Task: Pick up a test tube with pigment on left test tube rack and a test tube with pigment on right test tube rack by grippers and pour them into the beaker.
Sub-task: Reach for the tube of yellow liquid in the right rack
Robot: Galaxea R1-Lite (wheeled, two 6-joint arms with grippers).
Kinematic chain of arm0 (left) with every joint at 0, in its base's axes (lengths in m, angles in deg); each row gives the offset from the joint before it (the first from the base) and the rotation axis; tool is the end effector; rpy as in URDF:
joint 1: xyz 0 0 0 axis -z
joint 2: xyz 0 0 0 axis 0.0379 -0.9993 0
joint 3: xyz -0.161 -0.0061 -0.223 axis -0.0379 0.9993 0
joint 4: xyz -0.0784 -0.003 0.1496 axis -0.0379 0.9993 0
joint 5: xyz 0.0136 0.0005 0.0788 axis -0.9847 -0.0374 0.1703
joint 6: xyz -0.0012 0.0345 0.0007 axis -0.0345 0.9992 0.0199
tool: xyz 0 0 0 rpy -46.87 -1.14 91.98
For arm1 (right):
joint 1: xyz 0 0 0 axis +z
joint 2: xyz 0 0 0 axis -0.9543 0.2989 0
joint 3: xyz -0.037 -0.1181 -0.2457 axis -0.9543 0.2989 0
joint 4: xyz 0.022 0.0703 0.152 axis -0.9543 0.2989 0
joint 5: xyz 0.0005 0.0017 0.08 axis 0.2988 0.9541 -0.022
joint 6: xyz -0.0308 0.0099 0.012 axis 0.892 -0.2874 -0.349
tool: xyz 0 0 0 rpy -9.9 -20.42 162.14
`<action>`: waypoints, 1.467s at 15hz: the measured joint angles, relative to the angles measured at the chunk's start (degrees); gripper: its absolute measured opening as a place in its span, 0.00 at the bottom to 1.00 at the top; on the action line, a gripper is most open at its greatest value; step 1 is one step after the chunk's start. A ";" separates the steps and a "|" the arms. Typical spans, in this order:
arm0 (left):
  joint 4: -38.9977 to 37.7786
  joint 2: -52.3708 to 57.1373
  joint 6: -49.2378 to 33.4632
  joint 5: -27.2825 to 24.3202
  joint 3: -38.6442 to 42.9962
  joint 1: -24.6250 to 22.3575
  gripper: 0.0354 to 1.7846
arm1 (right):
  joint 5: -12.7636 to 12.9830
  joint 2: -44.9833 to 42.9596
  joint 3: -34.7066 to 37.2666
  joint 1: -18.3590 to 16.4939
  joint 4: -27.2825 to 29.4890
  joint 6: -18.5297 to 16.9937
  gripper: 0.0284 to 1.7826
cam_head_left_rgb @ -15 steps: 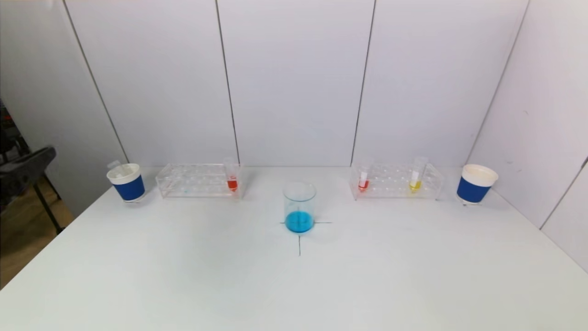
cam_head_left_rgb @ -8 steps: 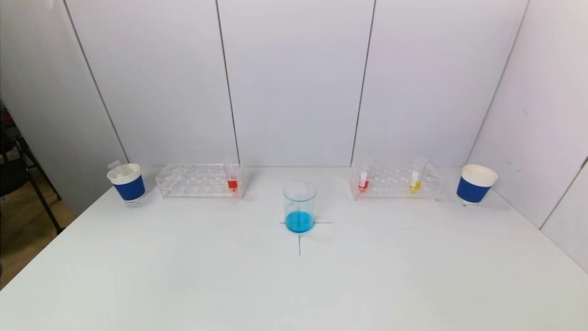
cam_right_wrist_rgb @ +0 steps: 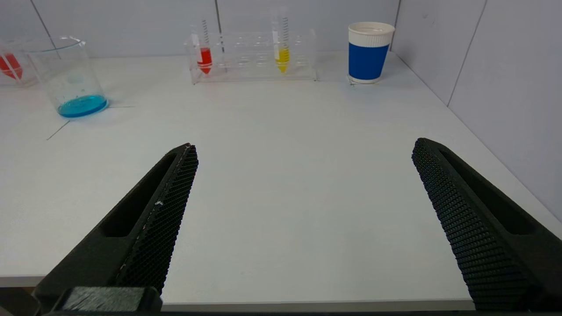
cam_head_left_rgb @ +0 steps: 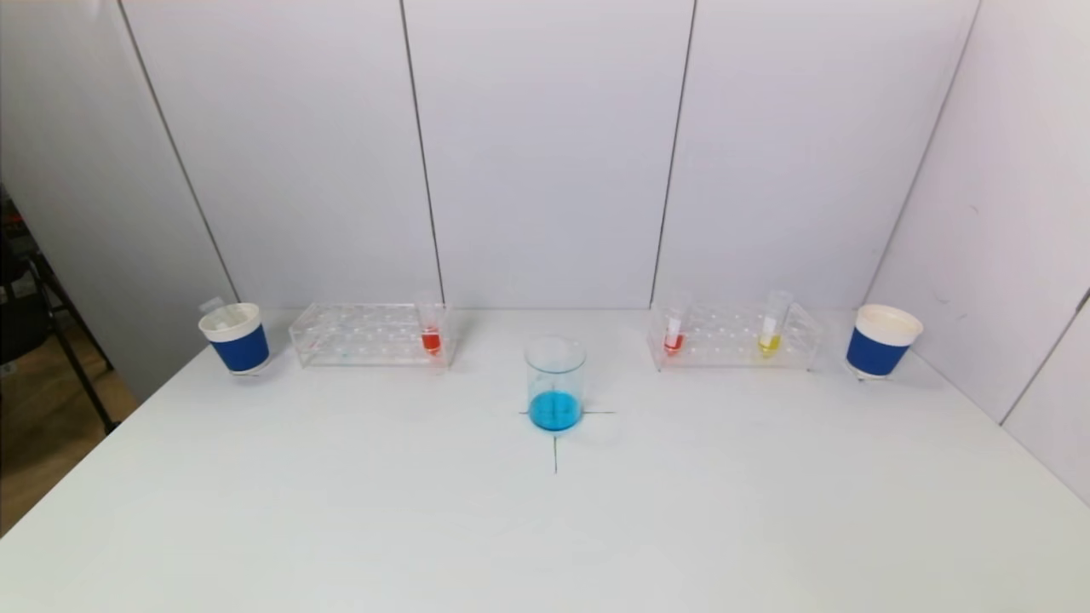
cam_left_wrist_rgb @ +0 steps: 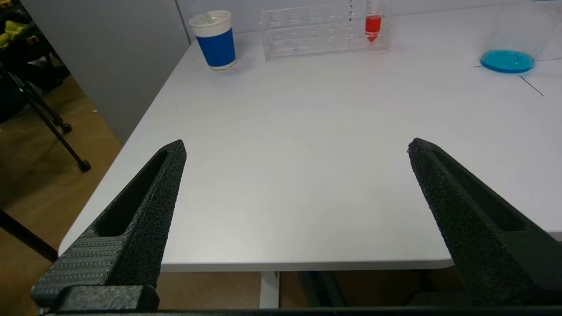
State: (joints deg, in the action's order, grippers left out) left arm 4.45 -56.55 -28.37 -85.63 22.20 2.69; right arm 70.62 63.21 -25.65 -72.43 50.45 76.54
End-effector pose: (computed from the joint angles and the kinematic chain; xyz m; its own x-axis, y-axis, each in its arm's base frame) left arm -0.0292 0.0022 0.1117 0.9975 0.0471 -0.0523 -0.0423 0.9951 0.0892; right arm -0.0095 -0.0006 0.0768 0.9998 -0.0152 0.0126 0.0147 0.9991 0.0389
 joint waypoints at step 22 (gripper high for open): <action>-14.97 2.41 -1.90 -3.79 14.76 -0.07 0.99 | 0.00 0.00 0.00 0.02 0.02 0.00 1.00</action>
State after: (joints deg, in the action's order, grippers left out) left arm -10.52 -54.13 -30.27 -89.42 36.96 2.61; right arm 70.62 63.21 -25.65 -72.40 50.48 76.54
